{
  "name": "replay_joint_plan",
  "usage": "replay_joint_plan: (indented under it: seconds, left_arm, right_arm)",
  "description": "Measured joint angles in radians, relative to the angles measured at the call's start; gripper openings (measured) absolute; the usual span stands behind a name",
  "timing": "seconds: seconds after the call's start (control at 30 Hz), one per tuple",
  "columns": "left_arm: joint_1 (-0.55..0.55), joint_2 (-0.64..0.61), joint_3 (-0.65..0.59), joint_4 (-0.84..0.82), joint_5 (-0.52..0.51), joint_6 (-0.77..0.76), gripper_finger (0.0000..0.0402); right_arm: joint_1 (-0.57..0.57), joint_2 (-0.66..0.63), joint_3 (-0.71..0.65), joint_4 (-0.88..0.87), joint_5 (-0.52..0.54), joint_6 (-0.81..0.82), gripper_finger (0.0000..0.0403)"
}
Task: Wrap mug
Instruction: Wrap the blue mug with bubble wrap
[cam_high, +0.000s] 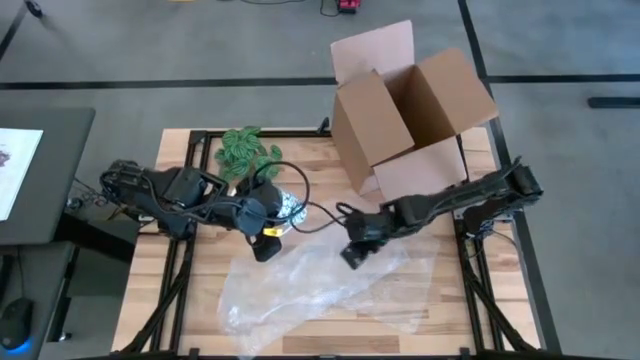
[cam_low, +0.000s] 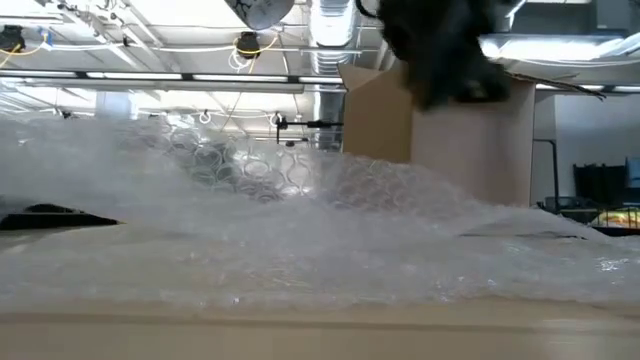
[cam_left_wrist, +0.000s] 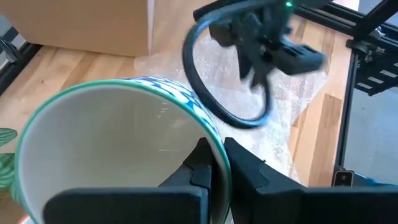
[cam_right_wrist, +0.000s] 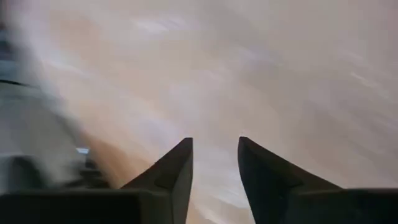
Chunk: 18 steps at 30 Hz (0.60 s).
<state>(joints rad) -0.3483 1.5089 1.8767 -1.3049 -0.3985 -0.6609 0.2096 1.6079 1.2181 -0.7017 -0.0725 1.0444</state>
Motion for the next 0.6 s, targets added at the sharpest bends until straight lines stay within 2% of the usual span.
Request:
replay_joint_plan:
  seconds: [0.1,0.3,0.43,0.6]
  left_arm:
    - [-0.001,0.012,0.0,-0.001,-0.001,-0.014,0.0004]
    - [-0.009,0.062,0.0,0.026,0.005,-0.044,0.0004]
    - [-0.01,0.111,0.0,0.046,0.025,-0.056,0.0004]
    - [-0.012,0.159,0.0,0.044,0.03,-0.1,0.0004]
  right_arm:
    - [-0.001,0.007,-0.056,-0.118,0.008,-0.032,0.0099]
    - [-0.002,0.031,-0.212,-0.013,-0.019,-0.046,0.0083]
    - [0.024,0.03,-0.265,-0.059,-0.035,0.041,0.0068]
    - [0.104,0.016,-0.281,-0.203,-0.038,0.206,0.0052]
